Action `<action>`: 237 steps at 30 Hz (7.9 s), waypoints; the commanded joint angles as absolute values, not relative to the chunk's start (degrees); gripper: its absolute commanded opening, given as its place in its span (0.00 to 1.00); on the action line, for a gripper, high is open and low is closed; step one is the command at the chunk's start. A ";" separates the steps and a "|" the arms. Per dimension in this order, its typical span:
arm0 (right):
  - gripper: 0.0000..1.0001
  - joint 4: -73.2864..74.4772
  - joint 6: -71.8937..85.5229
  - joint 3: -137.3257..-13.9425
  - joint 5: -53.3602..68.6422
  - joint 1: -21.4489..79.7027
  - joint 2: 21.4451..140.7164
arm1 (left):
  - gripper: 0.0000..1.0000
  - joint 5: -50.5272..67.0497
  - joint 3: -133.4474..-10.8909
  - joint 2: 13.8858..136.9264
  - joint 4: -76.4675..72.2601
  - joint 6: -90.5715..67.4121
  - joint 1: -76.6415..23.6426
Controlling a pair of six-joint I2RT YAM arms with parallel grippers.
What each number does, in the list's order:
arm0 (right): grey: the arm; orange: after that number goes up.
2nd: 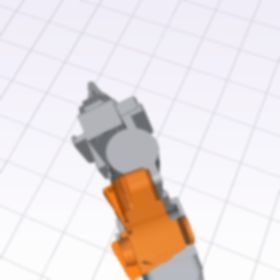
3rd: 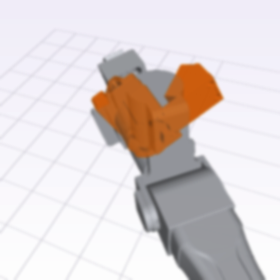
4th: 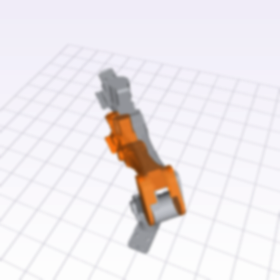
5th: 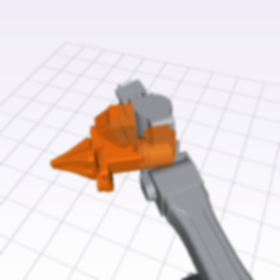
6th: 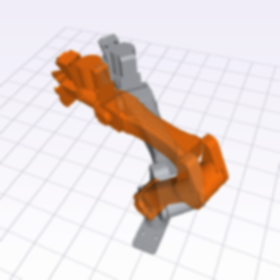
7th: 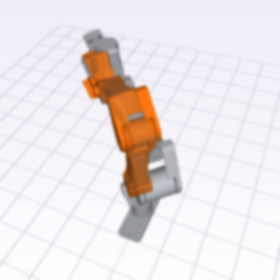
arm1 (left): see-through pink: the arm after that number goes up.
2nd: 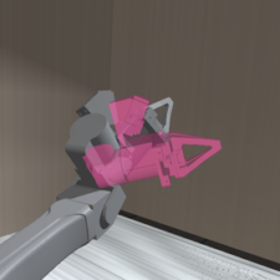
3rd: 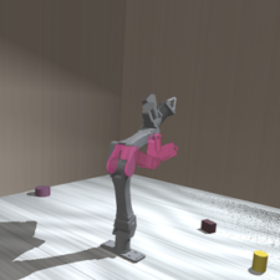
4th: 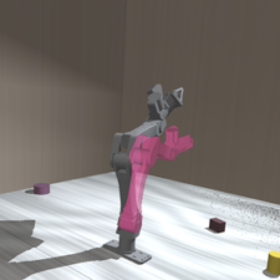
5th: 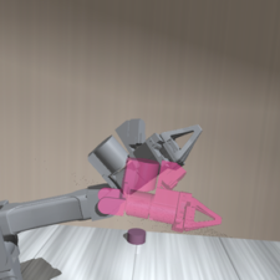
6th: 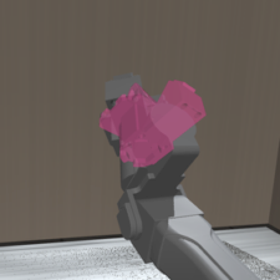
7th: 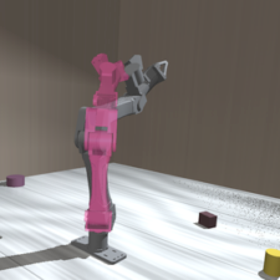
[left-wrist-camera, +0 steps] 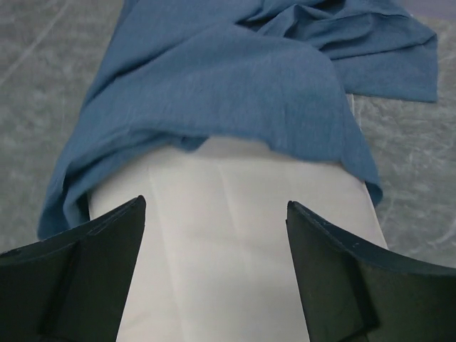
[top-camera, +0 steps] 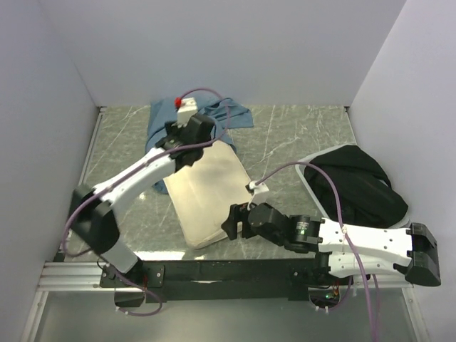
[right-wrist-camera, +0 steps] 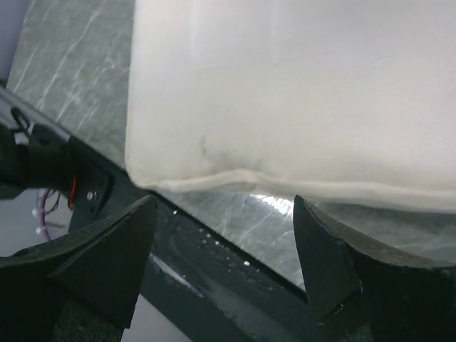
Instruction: Put the pillow into the pillowcase
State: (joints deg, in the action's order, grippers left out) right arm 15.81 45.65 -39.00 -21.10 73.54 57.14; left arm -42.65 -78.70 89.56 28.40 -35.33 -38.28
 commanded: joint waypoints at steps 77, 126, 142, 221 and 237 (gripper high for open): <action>1.00 -20.44 55.00 -29.27 -1.50 52.82 71.70 | 0.01 -3.16 -87.19 91.23 11.07 -29.80 -7.65; 0.00 18.72 57.13 -13.88 -9.49 53.70 33.49 | 0.76 -25.77 -77.00 81.39 31.62 -19.59 -27.83; 0.00 17.05 54.58 -17.84 -8.35 53.70 35.42 | 0.86 -50.51 -65.91 87.52 54.05 -39.45 -44.82; 0.76 24.43 30.85 -74.81 -18.27 52.83 71.74 | 0.01 5.45 -47.20 59.94 11.69 -45.88 -31.29; 0.61 27.08 27.86 -75.14 -18.37 36.57 86.83 | 0.01 6.24 -47.46 59.59 10.81 -46.23 -31.29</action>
